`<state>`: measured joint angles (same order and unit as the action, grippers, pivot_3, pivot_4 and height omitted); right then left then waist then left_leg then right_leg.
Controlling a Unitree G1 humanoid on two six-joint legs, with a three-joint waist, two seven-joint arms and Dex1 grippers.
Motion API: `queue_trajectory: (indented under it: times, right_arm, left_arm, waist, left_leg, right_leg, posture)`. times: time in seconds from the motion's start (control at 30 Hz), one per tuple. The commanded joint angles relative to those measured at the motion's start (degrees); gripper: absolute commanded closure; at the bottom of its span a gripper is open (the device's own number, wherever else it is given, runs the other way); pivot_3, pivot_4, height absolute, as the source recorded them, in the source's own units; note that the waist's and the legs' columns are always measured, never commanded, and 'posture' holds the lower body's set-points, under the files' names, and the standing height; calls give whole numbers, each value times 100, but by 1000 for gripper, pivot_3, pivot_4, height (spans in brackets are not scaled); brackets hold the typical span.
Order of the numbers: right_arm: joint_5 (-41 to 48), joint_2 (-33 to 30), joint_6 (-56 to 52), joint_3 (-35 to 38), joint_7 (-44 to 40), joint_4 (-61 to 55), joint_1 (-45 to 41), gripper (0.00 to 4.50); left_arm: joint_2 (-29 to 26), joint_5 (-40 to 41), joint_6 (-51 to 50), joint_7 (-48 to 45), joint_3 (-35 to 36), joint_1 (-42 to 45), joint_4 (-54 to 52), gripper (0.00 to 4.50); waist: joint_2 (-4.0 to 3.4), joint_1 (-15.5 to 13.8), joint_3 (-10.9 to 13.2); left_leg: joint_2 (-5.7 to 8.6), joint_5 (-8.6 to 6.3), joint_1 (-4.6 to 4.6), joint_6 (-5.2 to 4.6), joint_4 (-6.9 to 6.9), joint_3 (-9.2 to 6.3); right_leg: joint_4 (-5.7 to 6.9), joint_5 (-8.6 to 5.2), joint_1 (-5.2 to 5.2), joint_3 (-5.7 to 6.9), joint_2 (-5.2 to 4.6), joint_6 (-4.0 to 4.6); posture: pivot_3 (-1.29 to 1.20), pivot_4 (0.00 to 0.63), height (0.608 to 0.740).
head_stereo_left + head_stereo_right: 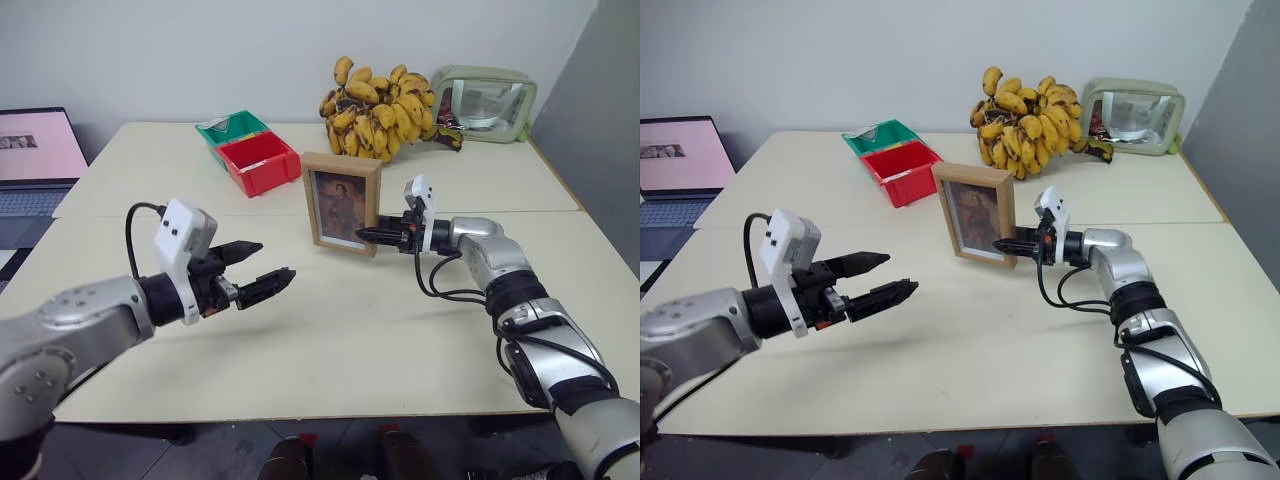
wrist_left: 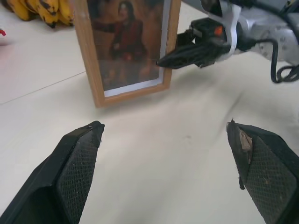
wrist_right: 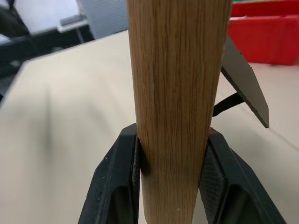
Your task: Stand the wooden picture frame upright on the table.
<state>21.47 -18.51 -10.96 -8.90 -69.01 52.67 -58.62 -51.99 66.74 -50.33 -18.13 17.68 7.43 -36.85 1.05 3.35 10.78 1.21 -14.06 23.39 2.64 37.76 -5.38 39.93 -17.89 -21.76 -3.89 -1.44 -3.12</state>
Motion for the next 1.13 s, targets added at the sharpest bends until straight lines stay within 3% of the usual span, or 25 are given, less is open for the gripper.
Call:
queue_trajectory:
  times: [0.03, 0.37, 0.43, 0.73, 0.83, 0.97, 1.13]
  right_arm:
    - [-67, 176, -57, 245, -386, 448, -34, 3238]
    - [-652, 313, 720, 327, -484, 691, 308, 3238]
    - [-736, 299, 771, 313, -516, 637, 373, 2537]
    - [-980, -348, 631, 434, -618, -127, 877, 603]
    - [-1020, -881, 336, 389, -675, -1005, 1361, 12]
    - [-489, -1885, -1579, 822, -195, -4002, 2331, 12]
    - [406, -2128, -3818, 1416, 898, -6309, 2400, 12]
  left_arm:
    - [229, -287, 290, -12, 119, -340, -359, 0]
    - [313, -510, 356, -224, 287, -675, -274, 0]
    - [308, -554, 346, -295, 269, -621, -190, 0]
    - [340, -964, 376, -737, -74, -190, 269, 0]
    - [293, -1107, 383, -947, -63, -69, 502, 0]
    - [-178, -1421, 310, -1440, 30, 497, 1413, 0]
    - [-600, -1480, 194, -2583, -264, 1665, 2682, 0]
  waist:
    - [0, -10, 0]
    - [0, -23, 0]
    - [0, -23, 0]
    - [0, -28, 0]
    - [0, -25, 0]
    - [-14, -104, 9]
    - [-17, -35, 9]
  left_leg:
    - [1, 0, 0, 0, 0, 2]
    - [0, -1, -1, -2, 4, 4]
    - [0, -1, -2, -2, 4, 3]
    - [0, -1, -1, -1, 4, 1]
    - [-1, -1, -1, -1, 3, 0]
    - [0, -1, 5, -2, 3, -6]
    - [-10, -1, 30, -2, 5, -13]
  right_leg:
    - [1, 0, -1, -2, 0, 0]
    - [7, 0, 0, -2, 3, -1]
    - [7, 0, 2, -1, 3, -1]
    - [6, 0, 2, 2, 5, -1]
    - [5, 0, 3, 3, 5, -1]
    - [4, 0, 1, 8, 4, -1]
    - [13, 5, -27, 12, 8, 7]
  posture:
    - [0, 150, 740]
    - [0, 150, 740]
    - [0, 150, 740]
    - [0, 150, 740]
    - [0, 150, 740]
    - [0, 150, 740]
    - [0, 150, 740]
